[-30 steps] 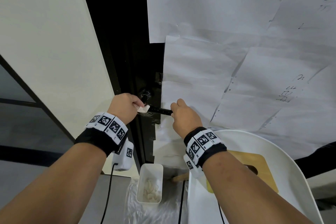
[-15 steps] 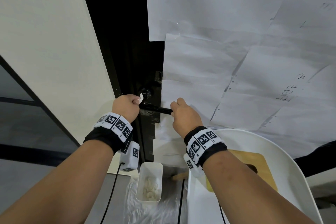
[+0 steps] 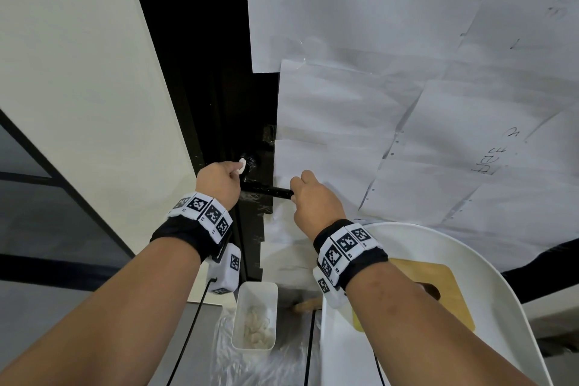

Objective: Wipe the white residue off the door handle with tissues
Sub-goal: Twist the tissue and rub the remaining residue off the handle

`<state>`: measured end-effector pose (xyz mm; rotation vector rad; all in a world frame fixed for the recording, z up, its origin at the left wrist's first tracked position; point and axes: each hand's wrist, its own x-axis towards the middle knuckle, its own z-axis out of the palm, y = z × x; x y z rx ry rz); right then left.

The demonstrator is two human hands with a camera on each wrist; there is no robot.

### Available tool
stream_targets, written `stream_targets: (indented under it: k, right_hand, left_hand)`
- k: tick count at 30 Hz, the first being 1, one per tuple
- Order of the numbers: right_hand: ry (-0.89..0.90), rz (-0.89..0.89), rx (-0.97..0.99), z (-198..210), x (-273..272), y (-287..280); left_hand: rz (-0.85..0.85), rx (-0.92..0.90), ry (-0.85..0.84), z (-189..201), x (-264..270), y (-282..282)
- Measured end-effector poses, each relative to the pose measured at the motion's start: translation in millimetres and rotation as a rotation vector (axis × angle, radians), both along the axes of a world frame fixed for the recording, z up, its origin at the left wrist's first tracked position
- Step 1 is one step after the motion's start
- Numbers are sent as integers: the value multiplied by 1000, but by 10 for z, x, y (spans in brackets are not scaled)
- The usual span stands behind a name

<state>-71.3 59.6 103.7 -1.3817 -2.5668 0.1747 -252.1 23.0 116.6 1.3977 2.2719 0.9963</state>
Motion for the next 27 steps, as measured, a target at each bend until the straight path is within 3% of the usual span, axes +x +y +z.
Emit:
stream_targets:
  k: [3, 7, 10, 12, 15, 17, 20, 24, 27]
  right_hand:
    - [-2, -1, -5, 14, -1, -4]
    - [-4, 3, -23, 30, -9, -12]
    - [-6, -1, -27, 35, -15, -7]
    - [-5, -1, -26, 32, -20, -5]
    - [4, -2, -17, 14, -22, -8]
    - [1, -8, -12, 2, -21, -4]
    - [-3, -13, -11, -1, -17, -6]
    - [-8, -4, -7, 13, -8, -13]
    - [-13, -1, -2, 31, -1, -17]
  left_hand:
    - [39, -24, -82, -31, -36, 29]
    - [99, -16, -479, -164, -104, 58]
    - [176, 22, -672, -120, -73, 23]
    - [169, -45, -660, -58, -94, -13]
    - [117, -215, -359, 95, -152, -76]
    - [151, -59, -366, 139, -203, -73]
    - [52, 25, -3, 173, -82, -71]
    - [-190, -139, 289, 54, 47, -79]
    - [-219, -190, 493, 4, 121, -114]
